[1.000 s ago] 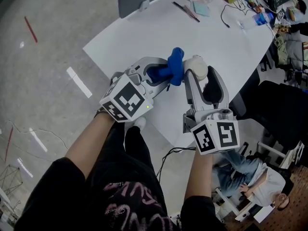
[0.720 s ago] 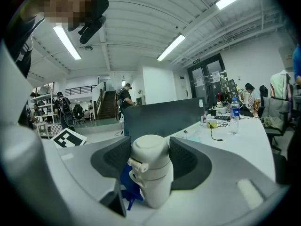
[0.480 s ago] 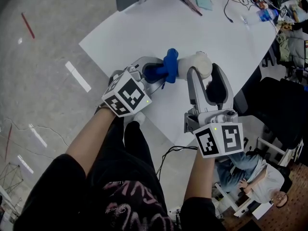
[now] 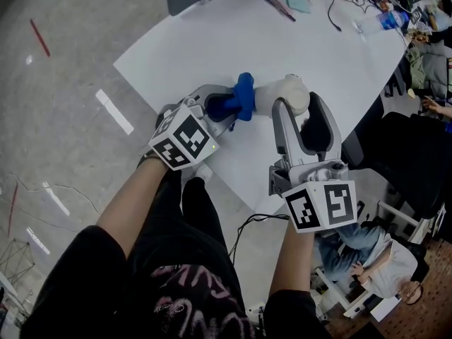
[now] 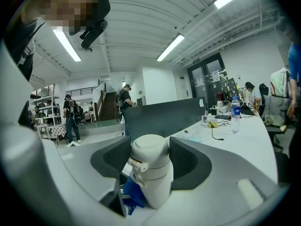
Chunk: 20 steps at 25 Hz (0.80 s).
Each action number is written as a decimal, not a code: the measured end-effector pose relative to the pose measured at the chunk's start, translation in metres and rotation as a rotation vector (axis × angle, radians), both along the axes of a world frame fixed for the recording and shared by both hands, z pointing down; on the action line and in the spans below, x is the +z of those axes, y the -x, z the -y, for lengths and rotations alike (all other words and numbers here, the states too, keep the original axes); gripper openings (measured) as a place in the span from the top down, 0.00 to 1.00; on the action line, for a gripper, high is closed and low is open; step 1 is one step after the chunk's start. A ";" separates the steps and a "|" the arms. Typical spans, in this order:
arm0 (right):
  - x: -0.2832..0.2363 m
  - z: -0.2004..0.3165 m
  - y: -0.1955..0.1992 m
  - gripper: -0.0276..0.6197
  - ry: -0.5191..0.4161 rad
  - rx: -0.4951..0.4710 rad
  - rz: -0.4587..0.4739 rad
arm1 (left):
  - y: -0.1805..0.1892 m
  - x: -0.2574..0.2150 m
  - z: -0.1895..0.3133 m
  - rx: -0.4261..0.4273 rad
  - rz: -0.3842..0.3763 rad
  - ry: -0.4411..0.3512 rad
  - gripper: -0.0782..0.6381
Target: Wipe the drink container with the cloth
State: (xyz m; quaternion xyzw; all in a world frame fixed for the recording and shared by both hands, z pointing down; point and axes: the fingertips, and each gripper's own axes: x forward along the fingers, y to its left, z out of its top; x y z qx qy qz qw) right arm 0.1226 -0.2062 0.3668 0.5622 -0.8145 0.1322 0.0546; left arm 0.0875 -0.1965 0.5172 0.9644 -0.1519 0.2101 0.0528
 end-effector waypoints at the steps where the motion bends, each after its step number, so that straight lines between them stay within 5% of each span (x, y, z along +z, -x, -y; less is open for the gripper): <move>1: 0.000 0.000 0.000 0.55 -0.001 0.000 0.002 | 0.002 -0.004 0.000 -0.004 -0.004 -0.007 0.76; 13: -0.002 -0.004 0.002 0.55 -0.005 -0.002 0.021 | 0.004 -0.106 0.000 -0.006 -0.116 -0.178 0.76; 20: -0.001 -0.001 0.001 0.55 -0.003 -0.006 0.026 | -0.001 -0.100 0.004 -0.003 -0.122 -0.162 0.76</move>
